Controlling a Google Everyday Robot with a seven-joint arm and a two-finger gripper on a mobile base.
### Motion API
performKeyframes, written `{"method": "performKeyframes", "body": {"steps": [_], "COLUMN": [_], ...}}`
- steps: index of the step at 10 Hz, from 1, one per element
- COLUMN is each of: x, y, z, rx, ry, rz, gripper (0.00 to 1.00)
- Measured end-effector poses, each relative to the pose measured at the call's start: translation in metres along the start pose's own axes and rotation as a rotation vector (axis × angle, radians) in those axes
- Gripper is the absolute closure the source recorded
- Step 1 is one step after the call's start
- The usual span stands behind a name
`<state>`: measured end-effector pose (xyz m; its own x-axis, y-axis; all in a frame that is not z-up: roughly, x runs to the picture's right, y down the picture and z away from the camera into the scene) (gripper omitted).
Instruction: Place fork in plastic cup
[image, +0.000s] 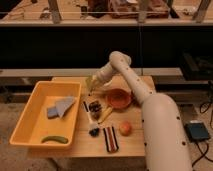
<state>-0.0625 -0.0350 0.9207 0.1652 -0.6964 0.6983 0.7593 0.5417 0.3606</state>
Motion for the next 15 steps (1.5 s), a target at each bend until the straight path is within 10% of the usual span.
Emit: {"method": "performKeyframes", "body": {"steps": [15], "x": [-0.011], "y": [-0.006], "z": [0.035], "rx": [0.012], "ry": [-0.071], "rz": [-0.045], "gripper": [1.0]}}
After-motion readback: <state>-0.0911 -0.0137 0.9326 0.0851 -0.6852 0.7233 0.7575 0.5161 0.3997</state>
